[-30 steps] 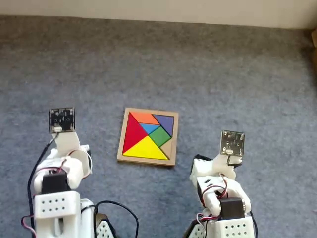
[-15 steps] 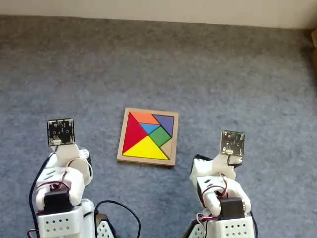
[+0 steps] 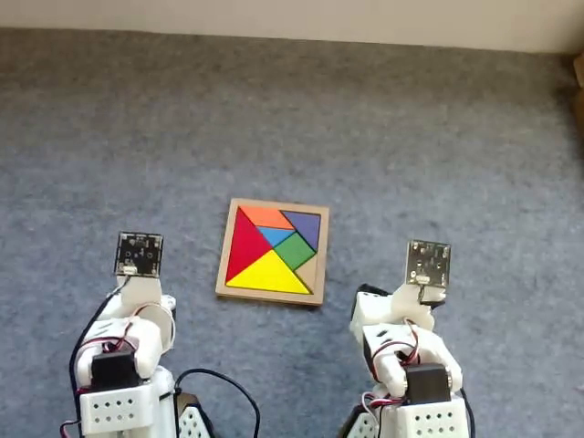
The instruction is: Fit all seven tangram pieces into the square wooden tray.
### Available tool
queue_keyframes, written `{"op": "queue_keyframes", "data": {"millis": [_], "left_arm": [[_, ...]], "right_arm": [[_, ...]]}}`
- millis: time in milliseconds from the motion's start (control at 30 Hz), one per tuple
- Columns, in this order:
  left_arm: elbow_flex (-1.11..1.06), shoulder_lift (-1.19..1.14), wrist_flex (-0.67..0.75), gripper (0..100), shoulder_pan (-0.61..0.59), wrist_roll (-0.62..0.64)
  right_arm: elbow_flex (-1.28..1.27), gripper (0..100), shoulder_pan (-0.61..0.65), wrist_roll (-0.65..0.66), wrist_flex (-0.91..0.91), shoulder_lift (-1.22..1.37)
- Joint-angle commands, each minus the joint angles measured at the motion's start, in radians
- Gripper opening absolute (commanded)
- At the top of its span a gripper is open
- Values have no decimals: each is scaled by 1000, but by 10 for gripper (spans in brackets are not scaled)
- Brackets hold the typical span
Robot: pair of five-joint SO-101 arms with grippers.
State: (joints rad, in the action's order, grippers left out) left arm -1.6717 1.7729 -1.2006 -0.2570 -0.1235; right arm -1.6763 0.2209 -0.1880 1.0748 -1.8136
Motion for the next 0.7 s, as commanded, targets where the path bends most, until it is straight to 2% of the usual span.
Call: {"op": "queue_keyframes", "data": {"millis": [0, 167, 367, 533, 667], "left_arm": [[-25, 47, -18, 11, -18, -46], [-24, 47, -124, 9, -44, -51], [-24, 47, -126, 9, -130, -51], [-24, 47, -127, 7, -107, -49], [-24, 47, -127, 7, -102, -49]], "right_arm": [[-117, 5, -10, 12, -22, -4], [-117, 5, -7, 12, -22, -4], [-114, 5, -5, 12, 28, -10], [-116, 5, -2, 12, 61, -10], [-116, 5, 47, 12, 111, -12]]}}
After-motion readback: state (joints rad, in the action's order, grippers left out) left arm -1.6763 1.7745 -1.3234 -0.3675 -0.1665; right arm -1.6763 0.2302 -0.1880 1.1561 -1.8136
